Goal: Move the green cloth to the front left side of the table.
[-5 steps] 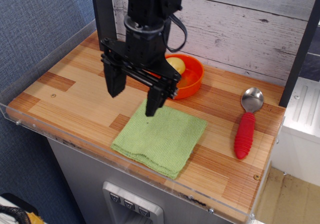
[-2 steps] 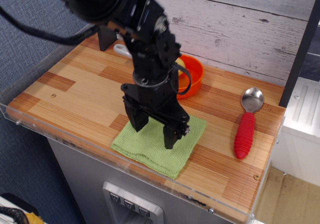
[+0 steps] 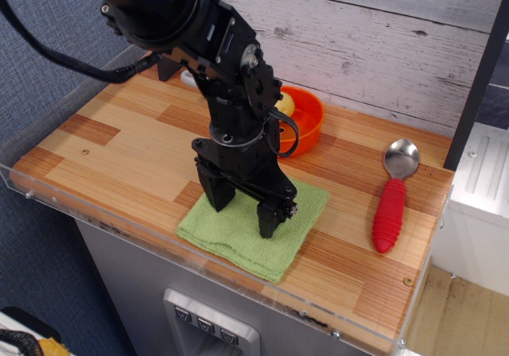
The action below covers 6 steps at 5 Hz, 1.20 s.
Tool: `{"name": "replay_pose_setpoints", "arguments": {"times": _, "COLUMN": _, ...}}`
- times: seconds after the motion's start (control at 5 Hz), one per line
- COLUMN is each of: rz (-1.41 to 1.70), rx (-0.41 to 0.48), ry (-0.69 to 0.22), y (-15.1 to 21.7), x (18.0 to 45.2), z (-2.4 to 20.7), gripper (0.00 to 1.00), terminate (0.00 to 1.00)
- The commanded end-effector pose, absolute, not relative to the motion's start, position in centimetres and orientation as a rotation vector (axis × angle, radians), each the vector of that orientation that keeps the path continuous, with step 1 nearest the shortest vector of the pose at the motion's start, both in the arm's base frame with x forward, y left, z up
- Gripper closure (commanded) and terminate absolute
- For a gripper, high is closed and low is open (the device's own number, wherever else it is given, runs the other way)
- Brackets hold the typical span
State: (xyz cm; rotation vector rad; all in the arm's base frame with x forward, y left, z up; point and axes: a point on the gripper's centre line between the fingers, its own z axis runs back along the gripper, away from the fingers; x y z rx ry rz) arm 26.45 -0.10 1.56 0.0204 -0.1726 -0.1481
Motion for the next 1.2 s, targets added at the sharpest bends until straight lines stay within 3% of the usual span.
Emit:
{"name": "replay_pose_setpoints", "arguments": {"times": 0.0, "rz": -0.143, "rx": 0.053, "ry": -0.181, "y": 2.1, "x": 25.9, "z": 1.8, "gripper": 0.0, "terminate": 0.0}}
{"name": "replay_pose_setpoints", "arguments": {"times": 1.0, "rz": -0.114, "rx": 0.114, "ry": -0.103, "y": 13.6, "x": 25.4, "z": 1.2, "gripper": 0.0, "terminate": 0.0}}
